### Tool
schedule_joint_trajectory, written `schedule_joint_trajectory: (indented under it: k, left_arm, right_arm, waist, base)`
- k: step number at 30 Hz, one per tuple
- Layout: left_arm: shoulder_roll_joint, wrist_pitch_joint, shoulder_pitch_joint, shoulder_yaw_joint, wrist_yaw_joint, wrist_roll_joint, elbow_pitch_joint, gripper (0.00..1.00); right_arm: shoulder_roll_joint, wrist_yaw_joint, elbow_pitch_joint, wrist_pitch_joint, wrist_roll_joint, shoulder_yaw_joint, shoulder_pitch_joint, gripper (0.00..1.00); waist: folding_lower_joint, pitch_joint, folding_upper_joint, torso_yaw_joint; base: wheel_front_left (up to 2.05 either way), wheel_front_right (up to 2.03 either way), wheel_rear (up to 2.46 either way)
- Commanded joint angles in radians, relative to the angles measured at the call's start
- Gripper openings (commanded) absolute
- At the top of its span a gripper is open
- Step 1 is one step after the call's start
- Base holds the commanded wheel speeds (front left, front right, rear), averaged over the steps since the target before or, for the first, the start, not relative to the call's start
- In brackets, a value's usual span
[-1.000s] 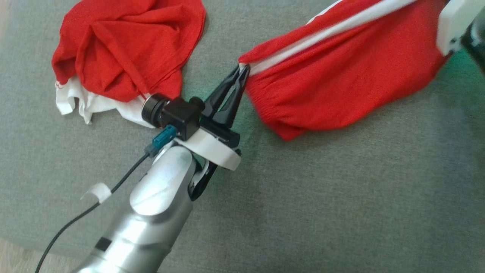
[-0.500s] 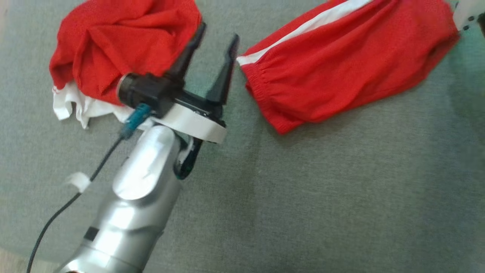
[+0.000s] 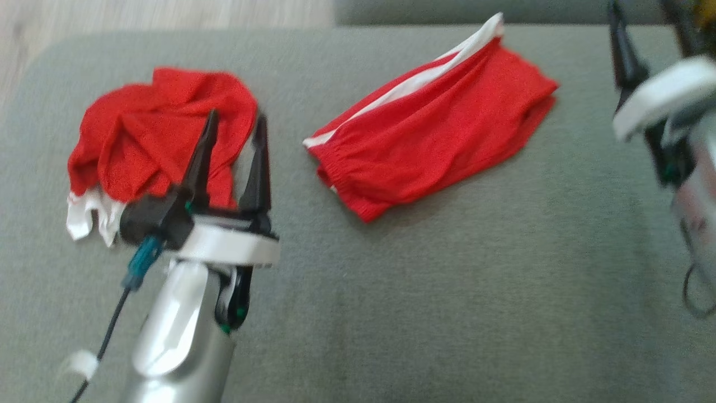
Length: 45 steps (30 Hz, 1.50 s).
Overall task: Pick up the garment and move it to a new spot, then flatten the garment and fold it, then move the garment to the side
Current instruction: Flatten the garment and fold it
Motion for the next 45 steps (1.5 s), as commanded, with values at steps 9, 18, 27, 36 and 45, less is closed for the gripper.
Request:
schedule_joint_trajectory:
  k: [9, 18, 27, 36, 45]
  left_arm:
    - [0.012, -0.005, 0.166, 0.104, 0.005, 0.008, -0.093, 1.0]
    - [0.011, -0.005, 0.288, 0.105, 0.024, -0.036, -0.145, 1.0]
    - [0.011, -0.005, 0.306, 0.092, 0.037, -0.027, -0.163, 1.0]
    - [0.011, -0.005, 0.251, 0.059, 0.02, -0.018, -0.168, 1.0]
    - [0.01, -0.005, 0.171, -0.003, 0.01, -0.039, -0.165, 1.0]
  right_arm:
    - [0.147, -0.001, -0.247, -0.011, -0.202, -0.302, 0.365, 1.0]
    - [0.304, -0.001, -0.4, -0.011, -0.327, -0.457, 0.619, 1.0]
    - [0.344, -0.001, -0.466, -0.011, -0.367, -0.454, 0.683, 1.0]
    - [0.345, -0.001, -0.444, 0.031, -0.355, -0.485, 0.581, 1.0]
    - [0.305, -0.001, -0.207, 0.209, -0.4, -0.597, 0.283, 1.0]
  waist:
    - [0.0003, -0.151, 0.0, -0.097]
    - [0.0003, -0.176, 0.0, -0.135]
    - [0.0003, -0.139, 0.0, -0.142]
    - [0.0003, -0.058, 0.0, -0.073]
    - [0.0003, 0.063, 0.0, 0.049]
  base:
    - [0.0, 0.0, 0.0]
    - [0.0, 0.0, 0.0]
    - [0.0, 0.0, 0.0]
    - [0.0, 0.0, 0.0]
    - [0.0, 0.0, 0.0]
